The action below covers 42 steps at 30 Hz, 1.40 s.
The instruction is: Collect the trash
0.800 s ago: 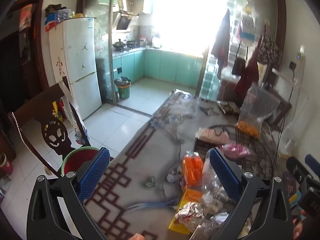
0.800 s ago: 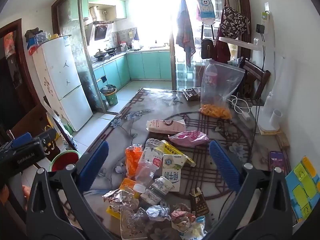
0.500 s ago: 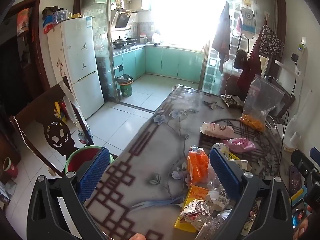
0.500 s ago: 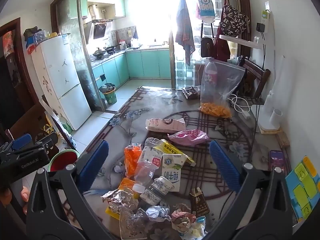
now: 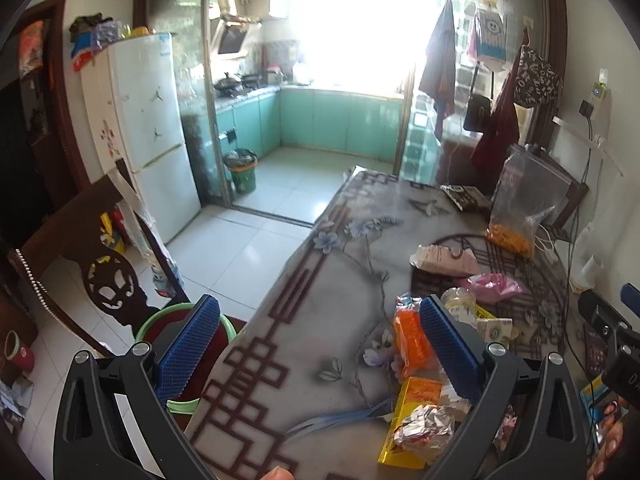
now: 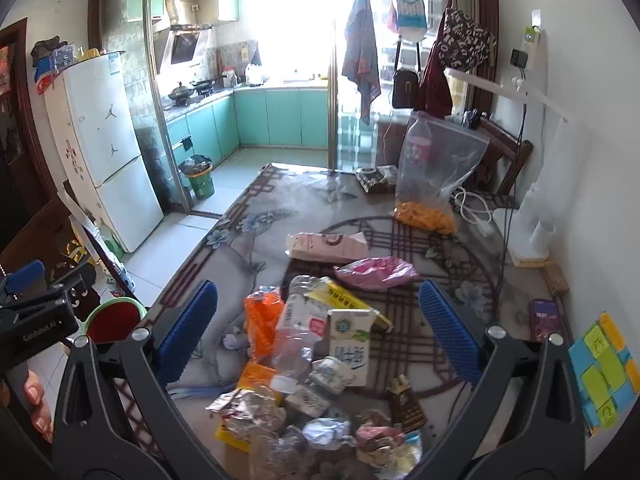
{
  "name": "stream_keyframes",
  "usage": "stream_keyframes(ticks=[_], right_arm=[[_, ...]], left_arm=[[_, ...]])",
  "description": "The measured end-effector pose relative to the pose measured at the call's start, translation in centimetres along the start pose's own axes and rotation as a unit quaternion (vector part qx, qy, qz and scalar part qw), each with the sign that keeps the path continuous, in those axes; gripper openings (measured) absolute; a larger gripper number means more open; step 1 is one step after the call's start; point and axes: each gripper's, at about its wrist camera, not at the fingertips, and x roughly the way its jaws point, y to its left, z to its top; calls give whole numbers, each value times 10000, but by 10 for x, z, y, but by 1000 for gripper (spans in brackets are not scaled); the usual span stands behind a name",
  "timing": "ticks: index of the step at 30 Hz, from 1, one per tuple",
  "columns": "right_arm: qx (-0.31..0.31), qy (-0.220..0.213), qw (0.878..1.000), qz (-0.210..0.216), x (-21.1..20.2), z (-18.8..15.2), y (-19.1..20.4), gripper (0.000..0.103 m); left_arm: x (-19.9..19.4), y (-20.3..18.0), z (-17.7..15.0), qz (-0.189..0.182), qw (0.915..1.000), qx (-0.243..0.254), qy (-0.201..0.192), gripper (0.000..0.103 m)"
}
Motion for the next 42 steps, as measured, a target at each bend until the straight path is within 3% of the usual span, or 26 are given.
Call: stream_keyframes(ticks=[11,21,27,42], right_arm=[[268,54,9986,-445,8,4,26,100],[304,43,9970,-714,4,7,30,100],[231,33,9974,-687,5,6,26,100],[119,61,9998,-113,2,-2,-21,100]], left_arm=[[26,20,6,-440,9978,492,2,95],[37,12,13,-782,9954,554,54,95],[35,-2,11,-690,9961,547,67,95],[10,-41,-13,-236,9990,344,186,95]])
